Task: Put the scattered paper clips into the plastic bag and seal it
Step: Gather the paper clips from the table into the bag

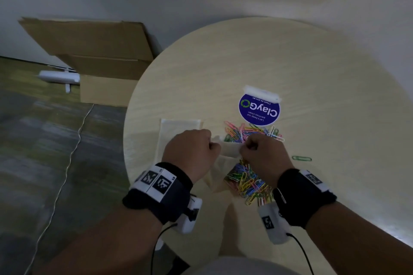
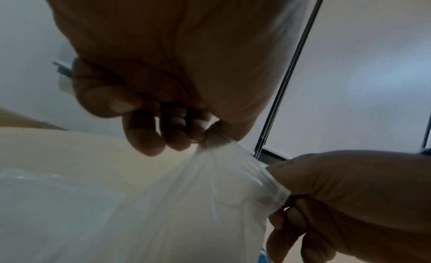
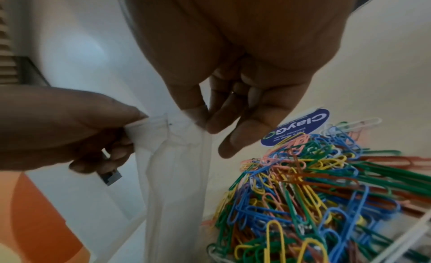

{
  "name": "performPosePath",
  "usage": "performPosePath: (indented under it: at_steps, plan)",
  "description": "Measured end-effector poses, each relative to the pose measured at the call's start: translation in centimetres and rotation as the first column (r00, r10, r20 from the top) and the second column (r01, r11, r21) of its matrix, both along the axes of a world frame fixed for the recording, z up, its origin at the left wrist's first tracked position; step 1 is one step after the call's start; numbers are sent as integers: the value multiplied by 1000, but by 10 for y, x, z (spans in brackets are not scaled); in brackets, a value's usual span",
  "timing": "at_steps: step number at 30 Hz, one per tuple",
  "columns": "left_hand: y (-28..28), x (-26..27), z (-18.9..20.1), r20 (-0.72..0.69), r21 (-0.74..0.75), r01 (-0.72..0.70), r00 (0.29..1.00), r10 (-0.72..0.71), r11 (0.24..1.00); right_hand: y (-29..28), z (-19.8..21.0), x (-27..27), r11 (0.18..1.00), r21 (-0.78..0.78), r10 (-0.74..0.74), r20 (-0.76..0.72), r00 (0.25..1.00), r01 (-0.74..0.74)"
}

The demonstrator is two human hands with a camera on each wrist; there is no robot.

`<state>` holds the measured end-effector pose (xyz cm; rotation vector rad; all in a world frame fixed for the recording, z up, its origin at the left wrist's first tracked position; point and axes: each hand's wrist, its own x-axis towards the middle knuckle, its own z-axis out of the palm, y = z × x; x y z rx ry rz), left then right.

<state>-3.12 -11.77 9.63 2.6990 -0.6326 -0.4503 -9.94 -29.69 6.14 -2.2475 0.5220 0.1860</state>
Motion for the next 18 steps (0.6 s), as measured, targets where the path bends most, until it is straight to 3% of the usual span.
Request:
performPosePath:
  at_steps: [2, 4, 5, 7, 10, 14, 16, 18]
  plan:
    - [1, -2, 1, 48, -130, -61, 997, 68, 990, 5, 0, 0, 999, 37, 16, 21, 1000, -17]
    - [5, -5, -6, -112, -318, -193, 980, 165, 928, 7, 0, 0, 997, 83, -1, 17, 1000, 0]
    - [8, -7, -12, -222, -341, -246, 959, 177, 907, 7, 0, 0, 995, 103, -16, 13, 1000, 14]
    - [15, -12, -27, -291, -217, -200, 948, 132, 956, 7, 2, -1, 994, 107, -38, 9, 999, 37]
    - [19, -17, -51, -235, -49, -35, 972, 23, 998, 7, 2, -4, 982, 186, -30, 1, 1000, 30]
    - [17, -17, -68, -193, -60, -16, 981, 4, 998, 4, 3, -11, 965, 248, 101, -32, 994, -90]
    - [21, -16, -71, -172, -73, -23, 985, 10, 997, -13, -1, -24, 986, 164, -12, 4, 1000, 11]
    - [25, -16, -74, -163, -65, -43, 986, 32, 997, -45, -17, -43, 978, -77, -193, 51, 980, 196]
